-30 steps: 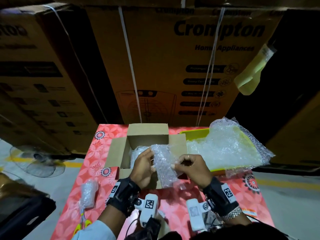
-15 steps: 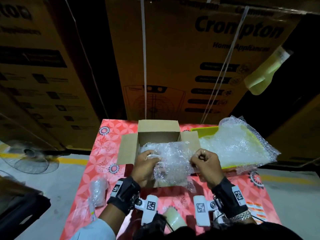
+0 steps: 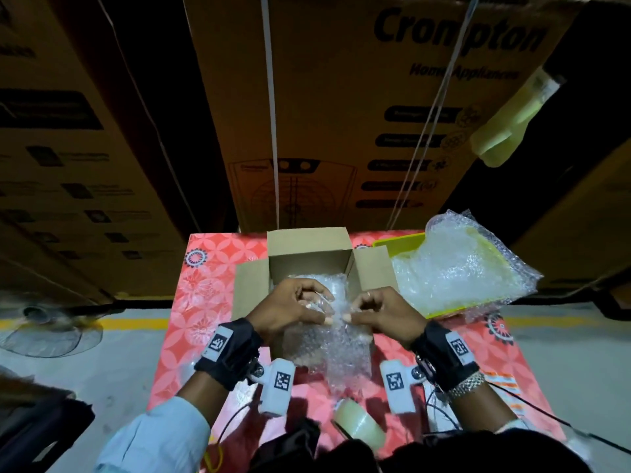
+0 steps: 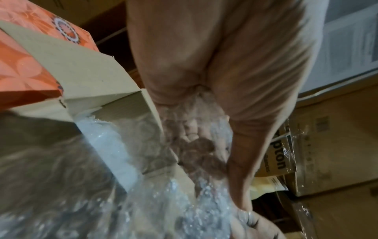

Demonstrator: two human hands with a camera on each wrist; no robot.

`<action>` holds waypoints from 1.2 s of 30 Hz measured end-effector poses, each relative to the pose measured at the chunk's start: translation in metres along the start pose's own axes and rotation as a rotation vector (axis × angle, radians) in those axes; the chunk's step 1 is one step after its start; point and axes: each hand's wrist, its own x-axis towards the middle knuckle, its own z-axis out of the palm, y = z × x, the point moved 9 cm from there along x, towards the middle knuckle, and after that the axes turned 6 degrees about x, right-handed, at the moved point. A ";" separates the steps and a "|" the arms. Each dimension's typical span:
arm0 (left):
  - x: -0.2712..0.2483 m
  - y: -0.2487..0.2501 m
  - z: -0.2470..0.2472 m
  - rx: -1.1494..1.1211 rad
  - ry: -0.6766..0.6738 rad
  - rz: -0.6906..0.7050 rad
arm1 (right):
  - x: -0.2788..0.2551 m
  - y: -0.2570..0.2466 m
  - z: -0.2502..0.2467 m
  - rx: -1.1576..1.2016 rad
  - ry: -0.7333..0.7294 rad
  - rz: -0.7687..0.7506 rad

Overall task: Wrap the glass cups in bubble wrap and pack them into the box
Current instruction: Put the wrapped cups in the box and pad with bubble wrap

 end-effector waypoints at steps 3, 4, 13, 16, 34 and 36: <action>0.001 -0.003 -0.016 -0.093 0.093 -0.017 | 0.000 0.003 -0.012 0.270 0.080 0.025; 0.000 -0.007 -0.021 -0.144 0.128 -0.024 | -0.001 0.003 -0.017 0.337 0.113 0.013; 0.006 -0.009 -0.014 -0.374 0.343 -0.034 | -0.003 -0.001 -0.041 0.463 0.194 -0.120; 0.011 -0.003 0.001 -0.292 0.257 -0.038 | -0.005 0.000 -0.049 0.543 0.196 -0.122; 0.009 0.078 0.053 -0.103 0.286 0.415 | -0.042 -0.041 -0.086 0.392 0.066 -0.417; 0.010 0.079 0.057 -0.212 0.299 0.376 | -0.045 -0.046 -0.086 0.456 0.108 -0.419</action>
